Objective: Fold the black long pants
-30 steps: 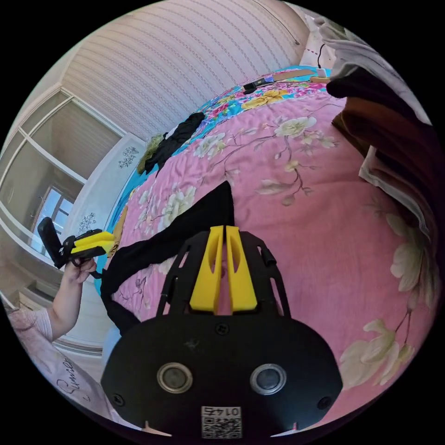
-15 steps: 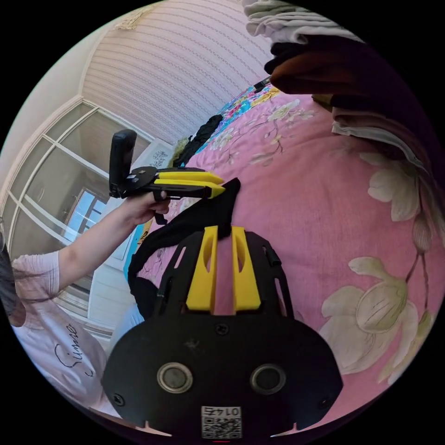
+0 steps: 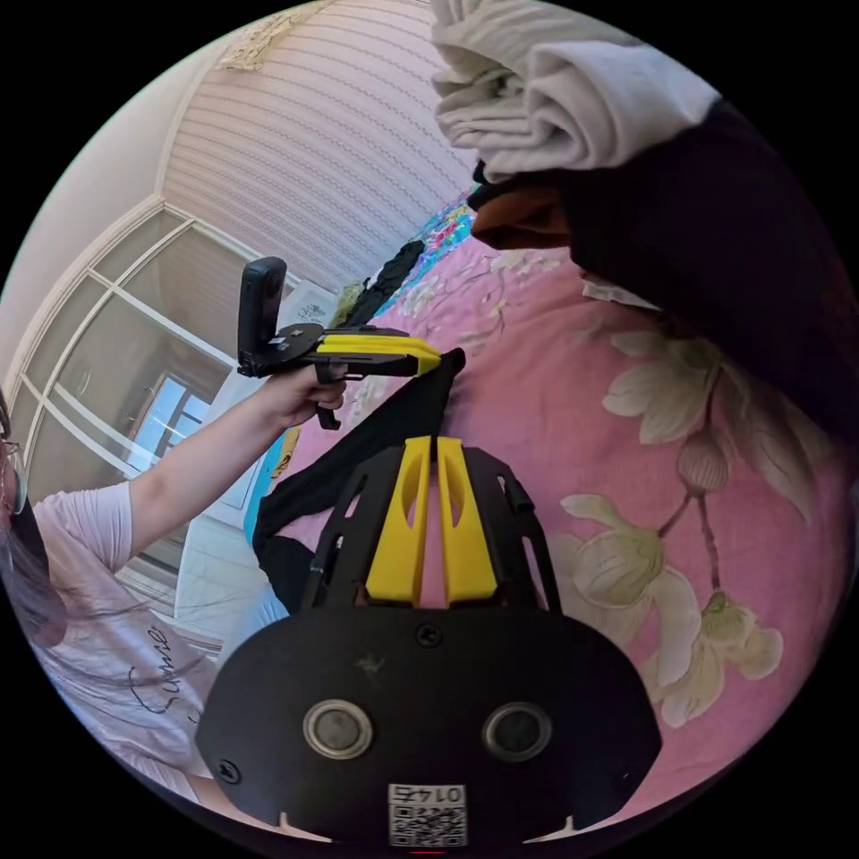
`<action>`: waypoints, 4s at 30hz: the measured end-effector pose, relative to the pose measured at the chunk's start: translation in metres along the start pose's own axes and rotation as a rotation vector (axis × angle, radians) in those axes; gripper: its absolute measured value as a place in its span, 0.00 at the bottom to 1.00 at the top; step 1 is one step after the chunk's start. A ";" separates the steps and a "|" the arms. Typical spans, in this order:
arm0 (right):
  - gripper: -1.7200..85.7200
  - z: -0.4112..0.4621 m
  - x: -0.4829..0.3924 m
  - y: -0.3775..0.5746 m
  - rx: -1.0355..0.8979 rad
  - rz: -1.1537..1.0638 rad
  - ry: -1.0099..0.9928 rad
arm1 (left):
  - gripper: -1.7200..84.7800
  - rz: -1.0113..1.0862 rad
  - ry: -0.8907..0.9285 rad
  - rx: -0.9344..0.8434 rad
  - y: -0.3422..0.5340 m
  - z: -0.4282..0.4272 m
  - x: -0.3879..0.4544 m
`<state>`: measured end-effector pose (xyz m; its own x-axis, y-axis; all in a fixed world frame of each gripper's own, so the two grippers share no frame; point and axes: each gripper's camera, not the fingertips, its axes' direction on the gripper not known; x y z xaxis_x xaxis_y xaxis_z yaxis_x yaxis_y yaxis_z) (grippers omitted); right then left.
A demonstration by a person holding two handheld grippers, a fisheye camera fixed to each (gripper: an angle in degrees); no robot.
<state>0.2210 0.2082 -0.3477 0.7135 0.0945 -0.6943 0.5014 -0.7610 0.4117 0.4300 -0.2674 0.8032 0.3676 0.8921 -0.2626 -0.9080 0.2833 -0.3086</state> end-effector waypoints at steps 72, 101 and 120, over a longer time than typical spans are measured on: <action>0.09 0.548 -0.624 0.005 -0.576 -0.808 -0.158 | 0.10 -1.746 -0.352 0.993 1.293 -0.226 0.251; 0.05 -0.029 -0.071 0.196 0.041 0.414 0.264 | 0.06 -1.617 -0.235 0.686 1.259 -0.303 0.131; 0.03 -0.048 -0.002 0.011 -0.172 0.321 0.283 | 0.06 -1.542 -0.170 0.862 1.226 -0.344 -0.035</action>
<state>0.2487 0.2305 -0.3134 0.9396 0.0609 -0.3367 0.2898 -0.6648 0.6885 -0.6269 -0.0725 0.1198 0.9362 -0.3304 -0.1200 0.3509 0.8574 0.3765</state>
